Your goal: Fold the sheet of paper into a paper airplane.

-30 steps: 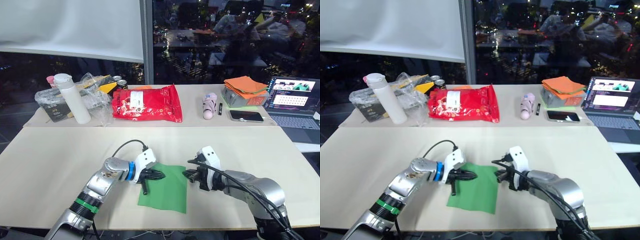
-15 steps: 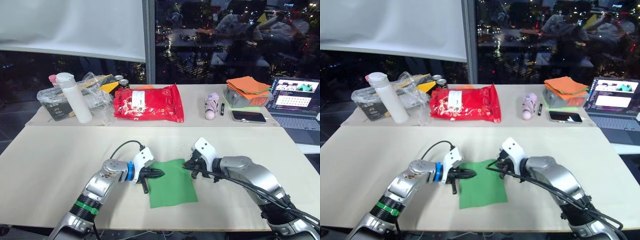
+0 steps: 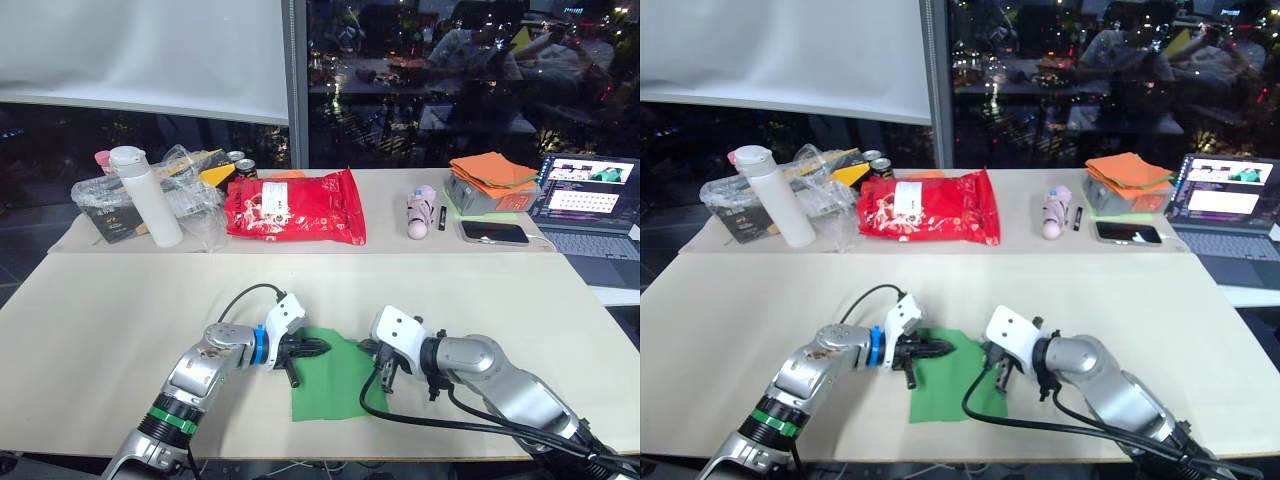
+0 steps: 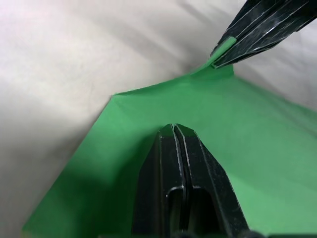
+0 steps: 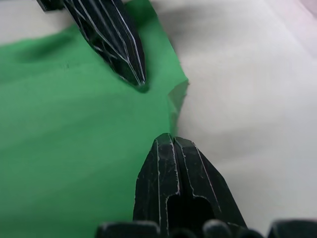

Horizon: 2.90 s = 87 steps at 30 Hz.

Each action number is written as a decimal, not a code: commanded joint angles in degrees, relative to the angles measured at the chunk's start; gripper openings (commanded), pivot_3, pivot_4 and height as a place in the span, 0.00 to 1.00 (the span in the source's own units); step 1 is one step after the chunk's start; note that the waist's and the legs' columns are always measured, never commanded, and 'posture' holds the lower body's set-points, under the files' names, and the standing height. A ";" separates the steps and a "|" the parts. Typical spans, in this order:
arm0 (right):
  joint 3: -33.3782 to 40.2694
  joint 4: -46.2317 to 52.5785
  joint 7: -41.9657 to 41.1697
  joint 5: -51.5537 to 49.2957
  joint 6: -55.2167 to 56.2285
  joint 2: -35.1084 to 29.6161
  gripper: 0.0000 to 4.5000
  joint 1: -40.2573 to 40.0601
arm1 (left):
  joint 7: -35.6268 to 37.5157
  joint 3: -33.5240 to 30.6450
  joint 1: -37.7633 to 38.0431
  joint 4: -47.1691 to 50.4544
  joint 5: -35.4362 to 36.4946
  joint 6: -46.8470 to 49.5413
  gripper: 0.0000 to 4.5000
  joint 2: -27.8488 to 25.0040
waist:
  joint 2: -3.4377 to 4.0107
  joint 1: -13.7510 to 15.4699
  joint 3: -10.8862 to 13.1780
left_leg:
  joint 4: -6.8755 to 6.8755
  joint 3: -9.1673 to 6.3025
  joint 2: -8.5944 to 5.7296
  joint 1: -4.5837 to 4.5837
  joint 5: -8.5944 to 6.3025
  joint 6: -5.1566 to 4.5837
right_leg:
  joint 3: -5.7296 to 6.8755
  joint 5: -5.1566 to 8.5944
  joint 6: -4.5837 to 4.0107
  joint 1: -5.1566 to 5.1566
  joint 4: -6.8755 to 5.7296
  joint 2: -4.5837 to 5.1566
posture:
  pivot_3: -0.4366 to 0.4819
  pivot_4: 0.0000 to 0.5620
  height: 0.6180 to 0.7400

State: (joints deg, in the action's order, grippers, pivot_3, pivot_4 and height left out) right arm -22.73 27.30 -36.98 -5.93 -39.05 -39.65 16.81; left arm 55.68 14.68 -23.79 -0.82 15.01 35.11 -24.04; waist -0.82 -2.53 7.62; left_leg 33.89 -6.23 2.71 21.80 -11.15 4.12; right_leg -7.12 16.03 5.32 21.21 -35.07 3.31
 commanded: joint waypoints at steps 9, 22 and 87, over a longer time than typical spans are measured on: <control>-0.06 2.01 0.39 -0.60 -5.09 5.33 0.01 -2.42 | -4.41 -1.65 -4.29 -0.87 0.46 -1.31 0.00 2.60 | -0.03 0.21 0.00 | 0.03 0.00 -0.02 0.02 0.00 0.00 | 0.00 -0.01 0.00 -0.03 0.02 0.01 | 0.48 0.27 0.93; -0.80 1.70 0.42 0.18 -6.96 6.33 0.01 -2.66 | -3.77 5.10 -5.38 -2.77 -4.25 -2.13 0.00 2.69 | -0.04 -0.03 0.00 | 0.01 0.00 -0.01 -0.01 0.00 0.00 | 0.00 -0.01 0.00 -0.03 0.01 0.00 | 0.48 0.27 0.93; 12.57 0.89 0.20 -11.45 -5.62 5.34 0.01 -12.15 | -2.33 6.77 -4.25 -1.37 -3.85 2.74 0.00 2.63 | -0.05 0.10 -0.12 | -0.01 0.00 -0.01 -0.07 0.00 0.00 | -0.01 0.01 0.01 -0.12 0.04 0.00 | 0.48 0.27 0.93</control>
State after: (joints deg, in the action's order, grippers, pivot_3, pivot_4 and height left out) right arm -10.89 26.82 -36.44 -16.91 -45.02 -33.81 5.11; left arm 53.27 20.63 -27.31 -1.41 11.58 37.68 -21.71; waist -0.88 -2.43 7.50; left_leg 33.89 -6.23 2.70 21.73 -11.15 4.12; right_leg -7.13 16.04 5.33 21.09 -35.03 3.31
